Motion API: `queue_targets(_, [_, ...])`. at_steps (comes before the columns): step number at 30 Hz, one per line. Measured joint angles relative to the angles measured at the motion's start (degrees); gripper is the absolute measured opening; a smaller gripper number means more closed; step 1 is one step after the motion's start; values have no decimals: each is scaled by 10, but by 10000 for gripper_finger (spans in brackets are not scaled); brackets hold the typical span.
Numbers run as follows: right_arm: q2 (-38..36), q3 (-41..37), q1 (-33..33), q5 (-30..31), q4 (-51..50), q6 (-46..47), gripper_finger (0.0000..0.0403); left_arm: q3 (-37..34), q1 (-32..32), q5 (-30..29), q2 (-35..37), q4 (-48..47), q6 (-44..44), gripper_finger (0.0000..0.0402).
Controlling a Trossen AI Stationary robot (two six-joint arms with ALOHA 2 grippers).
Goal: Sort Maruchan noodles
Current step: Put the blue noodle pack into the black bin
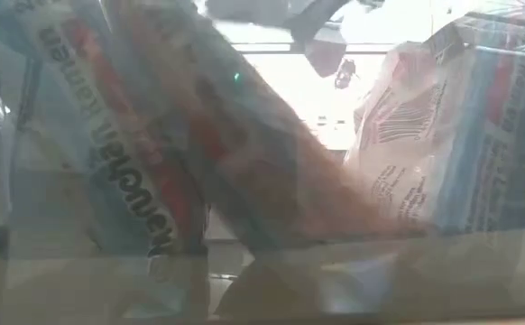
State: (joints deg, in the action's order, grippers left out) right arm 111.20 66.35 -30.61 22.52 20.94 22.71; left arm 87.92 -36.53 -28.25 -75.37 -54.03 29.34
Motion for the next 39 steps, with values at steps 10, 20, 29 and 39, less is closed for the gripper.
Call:
queue_targets(10, [-227, 1, -45, -83, -445, 245, 90, -3, -6, -5, -4, -12, 16, 134])
queue_targets(20, [-308, -29, -156, -169, -937, 874, 128, -3, -14, -42, -4, -7, 15, 134])
queue_targets(29, [-308, -175, -184, -344, -777, 962, 132, -3, -14, -56, -4, -6, 15, 134])
queue_targets(39, [-357, -255, -186, -341, -719, 1033, 140, -3, -17, -56, -4, -7, 16, 134])
